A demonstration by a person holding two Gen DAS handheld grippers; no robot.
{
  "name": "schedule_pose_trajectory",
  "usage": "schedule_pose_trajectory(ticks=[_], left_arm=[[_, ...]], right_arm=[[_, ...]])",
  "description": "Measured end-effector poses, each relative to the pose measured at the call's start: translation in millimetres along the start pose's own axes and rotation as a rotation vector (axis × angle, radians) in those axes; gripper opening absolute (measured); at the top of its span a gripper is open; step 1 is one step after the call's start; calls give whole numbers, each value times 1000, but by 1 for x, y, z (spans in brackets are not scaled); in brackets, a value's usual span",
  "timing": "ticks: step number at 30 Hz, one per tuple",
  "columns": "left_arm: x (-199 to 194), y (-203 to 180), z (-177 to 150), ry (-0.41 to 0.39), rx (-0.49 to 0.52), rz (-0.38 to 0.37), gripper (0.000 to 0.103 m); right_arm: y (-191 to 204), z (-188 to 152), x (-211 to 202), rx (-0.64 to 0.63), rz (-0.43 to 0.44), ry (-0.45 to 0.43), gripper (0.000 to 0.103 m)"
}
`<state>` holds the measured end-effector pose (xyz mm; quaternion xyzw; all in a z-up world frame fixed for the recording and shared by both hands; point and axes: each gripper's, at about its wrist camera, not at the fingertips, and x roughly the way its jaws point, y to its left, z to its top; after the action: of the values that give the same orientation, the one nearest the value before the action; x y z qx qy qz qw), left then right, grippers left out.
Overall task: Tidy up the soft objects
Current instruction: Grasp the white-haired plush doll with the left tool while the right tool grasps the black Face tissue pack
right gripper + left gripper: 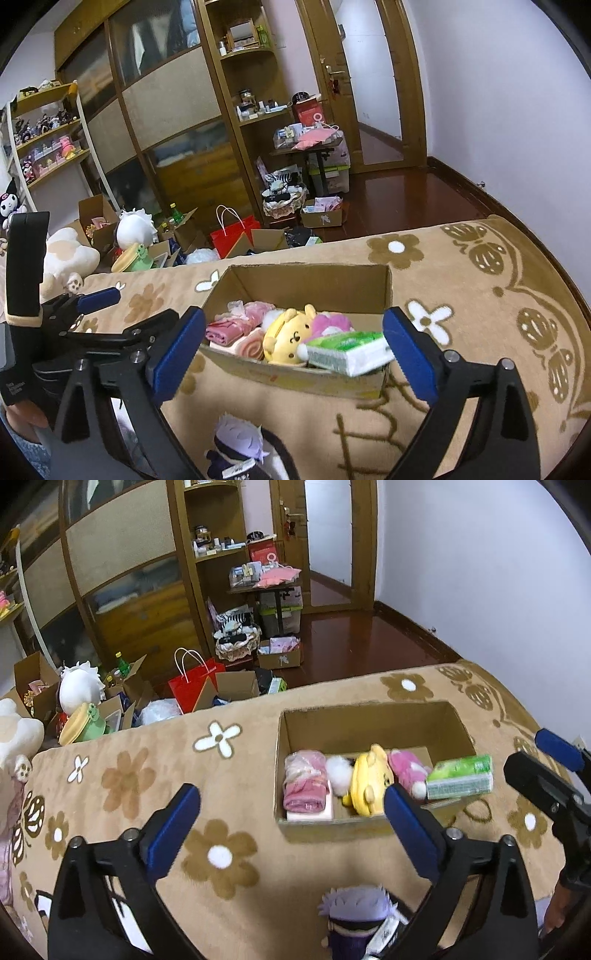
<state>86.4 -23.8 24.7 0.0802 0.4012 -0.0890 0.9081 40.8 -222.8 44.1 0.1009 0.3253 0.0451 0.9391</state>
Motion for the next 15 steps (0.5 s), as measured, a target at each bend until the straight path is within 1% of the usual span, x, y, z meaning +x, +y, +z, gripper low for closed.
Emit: schedule_pose_trajectory(ticks=[2, 4, 10, 15], left_arm=[[-5, -1, -5, 12, 16, -7, 101], [-10, 0, -9, 14, 20, 2, 101], [-26, 4, -23, 14, -3, 0, 101], [-35, 6, -32, 19, 0, 2, 101]], right_arm=[[0, -3, -5, 3, -6, 2, 102], [1, -7, -10, 7, -17, 5, 103], [3, -22, -22, 14, -32, 16, 103], [6, -35, -31, 18, -40, 33, 103]])
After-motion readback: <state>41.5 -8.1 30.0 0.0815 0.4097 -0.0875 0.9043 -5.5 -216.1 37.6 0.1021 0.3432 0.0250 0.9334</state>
